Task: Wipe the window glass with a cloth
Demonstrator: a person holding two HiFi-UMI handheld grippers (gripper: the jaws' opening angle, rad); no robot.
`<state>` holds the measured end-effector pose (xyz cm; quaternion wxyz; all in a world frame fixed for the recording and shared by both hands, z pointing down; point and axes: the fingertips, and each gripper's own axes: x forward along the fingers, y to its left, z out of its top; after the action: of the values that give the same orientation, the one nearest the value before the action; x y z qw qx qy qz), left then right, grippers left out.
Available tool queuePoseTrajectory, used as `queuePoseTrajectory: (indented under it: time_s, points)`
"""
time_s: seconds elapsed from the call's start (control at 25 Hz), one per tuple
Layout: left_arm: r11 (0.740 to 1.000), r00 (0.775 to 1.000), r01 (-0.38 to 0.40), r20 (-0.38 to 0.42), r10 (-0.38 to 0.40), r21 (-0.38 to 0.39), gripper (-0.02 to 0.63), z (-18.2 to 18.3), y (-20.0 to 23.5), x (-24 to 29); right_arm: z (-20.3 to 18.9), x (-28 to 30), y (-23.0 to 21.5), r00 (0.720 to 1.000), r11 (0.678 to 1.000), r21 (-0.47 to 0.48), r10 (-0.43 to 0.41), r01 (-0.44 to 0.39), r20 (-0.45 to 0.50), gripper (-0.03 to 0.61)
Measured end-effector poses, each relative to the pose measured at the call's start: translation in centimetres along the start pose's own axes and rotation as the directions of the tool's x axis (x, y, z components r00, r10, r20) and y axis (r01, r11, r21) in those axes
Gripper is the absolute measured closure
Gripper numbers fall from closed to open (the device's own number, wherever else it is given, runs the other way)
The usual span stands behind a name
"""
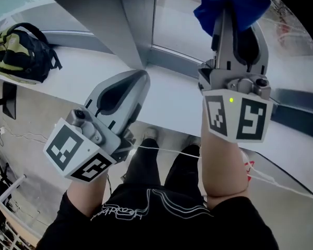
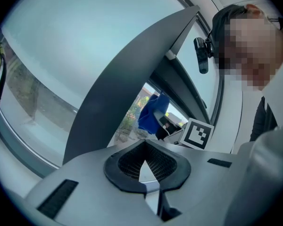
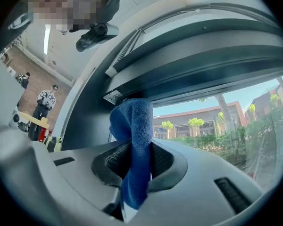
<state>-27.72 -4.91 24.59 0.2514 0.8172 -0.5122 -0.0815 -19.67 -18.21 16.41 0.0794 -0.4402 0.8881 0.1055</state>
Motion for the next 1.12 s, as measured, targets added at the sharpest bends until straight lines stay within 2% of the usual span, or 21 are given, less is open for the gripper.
queuePoseTrajectory:
  time_s: [0.28,0.52,0.72,1.12]
  points:
    - [1.0,0.998,0.03,-0.059,-0.03,-0.007,0.607,-3.2,-1.5,2.9,-0.9,-2.4,-4.7,0.997,0.997,-0.006,-0.073,0.073,0.003,0.515]
    - [0.996,0.989,0.083,-0.127,-0.081,0.009,0.607,-6.8,-9.0,6.6,0.3,-7.9,-12.9,0.988,0.988,-0.01,-0.153,0.153,0.013,0.515]
    - [0.994,0.984,0.103,-0.146,-0.099,0.02,0.607,-8.4,-12.7,9.8,-0.1,-10.4,-18.4,0.983,0.983,-0.029,-0.183,0.183,-0.011,0.515]
    - [0.987,0.97,0.161,-0.185,-0.155,0.018,0.607,-13.7,-23.1,18.2,-0.3,-19.8,-32.6,0.967,0.965,-0.087,-0.25,0.246,-0.039,0.515]
